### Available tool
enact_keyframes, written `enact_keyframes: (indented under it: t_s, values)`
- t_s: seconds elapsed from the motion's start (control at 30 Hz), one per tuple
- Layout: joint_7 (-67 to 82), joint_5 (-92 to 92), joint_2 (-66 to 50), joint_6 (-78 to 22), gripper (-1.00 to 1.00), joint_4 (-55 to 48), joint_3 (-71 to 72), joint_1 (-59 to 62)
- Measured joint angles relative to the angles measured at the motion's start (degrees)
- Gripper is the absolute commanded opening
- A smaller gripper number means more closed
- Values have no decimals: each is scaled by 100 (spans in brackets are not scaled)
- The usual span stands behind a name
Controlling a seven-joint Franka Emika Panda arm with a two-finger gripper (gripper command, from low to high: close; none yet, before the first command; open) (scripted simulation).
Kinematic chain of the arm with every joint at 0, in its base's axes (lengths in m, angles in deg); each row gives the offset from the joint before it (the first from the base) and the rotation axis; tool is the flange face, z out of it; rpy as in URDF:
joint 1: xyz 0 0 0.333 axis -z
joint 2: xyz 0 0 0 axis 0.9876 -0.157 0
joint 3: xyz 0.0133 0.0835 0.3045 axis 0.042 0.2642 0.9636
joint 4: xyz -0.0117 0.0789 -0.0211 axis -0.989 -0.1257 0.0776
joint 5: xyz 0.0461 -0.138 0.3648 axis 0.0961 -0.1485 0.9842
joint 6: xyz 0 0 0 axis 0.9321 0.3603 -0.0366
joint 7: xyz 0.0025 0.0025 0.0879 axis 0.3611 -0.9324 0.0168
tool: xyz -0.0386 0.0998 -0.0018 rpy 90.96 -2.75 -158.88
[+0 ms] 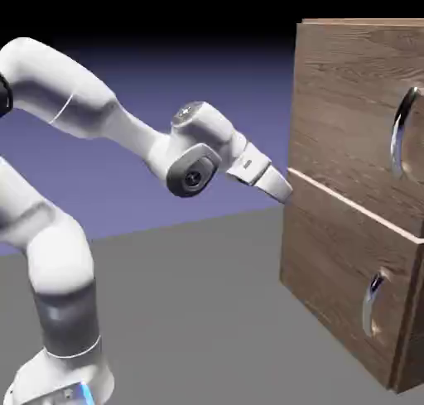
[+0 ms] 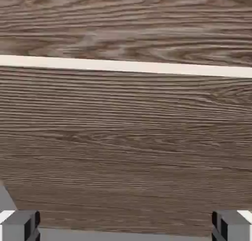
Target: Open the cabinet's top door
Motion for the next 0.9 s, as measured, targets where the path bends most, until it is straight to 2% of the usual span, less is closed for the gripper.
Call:
enact_keyframes:
  t_s: [0.9]
  values:
    - [-4023,-6728,1502,109,0,-1934,-3477,-2909]
